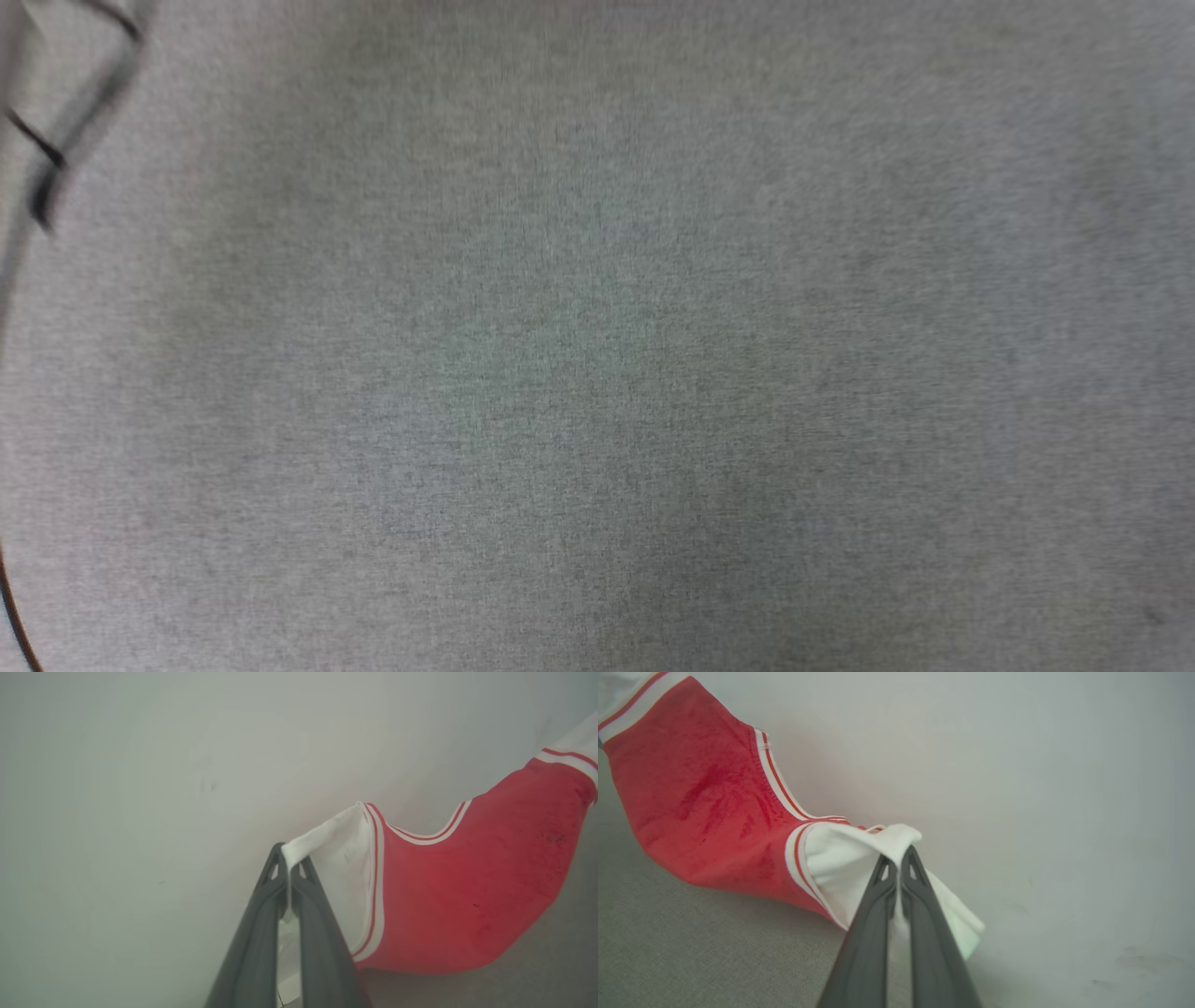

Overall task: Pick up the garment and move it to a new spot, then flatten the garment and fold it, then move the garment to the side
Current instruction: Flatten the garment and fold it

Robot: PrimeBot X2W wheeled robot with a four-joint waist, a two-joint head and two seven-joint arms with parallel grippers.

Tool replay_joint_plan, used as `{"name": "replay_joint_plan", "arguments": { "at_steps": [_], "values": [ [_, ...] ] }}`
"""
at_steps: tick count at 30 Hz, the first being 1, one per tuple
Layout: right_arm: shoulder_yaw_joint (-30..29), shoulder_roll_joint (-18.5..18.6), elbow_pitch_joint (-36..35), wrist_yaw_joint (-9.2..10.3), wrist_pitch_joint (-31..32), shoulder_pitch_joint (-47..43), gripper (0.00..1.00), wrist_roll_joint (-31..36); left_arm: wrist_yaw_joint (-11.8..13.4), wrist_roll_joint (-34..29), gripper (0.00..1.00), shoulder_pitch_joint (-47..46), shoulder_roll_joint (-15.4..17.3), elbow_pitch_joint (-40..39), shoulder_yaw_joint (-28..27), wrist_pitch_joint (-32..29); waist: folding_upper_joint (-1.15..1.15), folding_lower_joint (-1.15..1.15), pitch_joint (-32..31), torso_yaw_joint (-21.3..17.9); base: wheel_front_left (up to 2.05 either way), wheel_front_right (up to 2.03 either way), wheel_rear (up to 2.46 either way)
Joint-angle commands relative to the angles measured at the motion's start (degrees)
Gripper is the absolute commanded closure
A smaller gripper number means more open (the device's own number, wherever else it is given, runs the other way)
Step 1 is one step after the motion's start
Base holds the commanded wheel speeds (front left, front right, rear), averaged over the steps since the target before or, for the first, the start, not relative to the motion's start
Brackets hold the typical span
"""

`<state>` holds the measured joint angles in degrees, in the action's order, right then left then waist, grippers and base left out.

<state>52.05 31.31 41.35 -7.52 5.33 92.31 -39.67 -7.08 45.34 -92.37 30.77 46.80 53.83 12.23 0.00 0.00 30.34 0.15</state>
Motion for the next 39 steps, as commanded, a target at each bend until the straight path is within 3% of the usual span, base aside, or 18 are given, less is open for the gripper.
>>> {"name": "replay_joint_plan", "arguments": {
  "at_steps": [1,8,20,30,39],
  "values": [
    [0.53,-0.06,0.3,0.06,-1.04,-2.03,1.0,-0.45,-0.05,0.4,1.0,2.25,0.1,-0.33,0.19,0.7,0.0,0.0,-1.82,-0.37,0.0,0.0,0.0],
    [6.0,1.49,-1.29,0.06,-5.63,-15.43,1.0,-4.39,2.23,2.18,1.0,19.42,1.08,-4.74,1.69,2.41,0.0,0.0,-7.94,-0.61,0.0,0.0,0.0],
    [11.85,7.38,-7.34,0.06,-10.94,-38.88,1.0,-9.27,9.44,7.55,1.0,50.72,8.05,-20.85,1.4,3.02,0.0,0.0,-17.75,-1.58,0.0,0.0,0.0],
    [6.88,13.14,-10.69,0.06,-14.52,-57.96,1.0,-11.44,16.36,9.26,1.0,69.85,13.12,-30.12,-0.59,2.96,0.0,0.0,-23.1,-1.03,0.0,0.0,0.0],
    [-1.59,14.37,-12.65,0.07,-15.89,-74.46,1.0,-9.65,20.55,11.92,1.0,84.46,14.13,-36.22,-5.74,2.97,0.0,0.0,-26.05,-1.21,0.0,0.0,0.0]
  ]
}}
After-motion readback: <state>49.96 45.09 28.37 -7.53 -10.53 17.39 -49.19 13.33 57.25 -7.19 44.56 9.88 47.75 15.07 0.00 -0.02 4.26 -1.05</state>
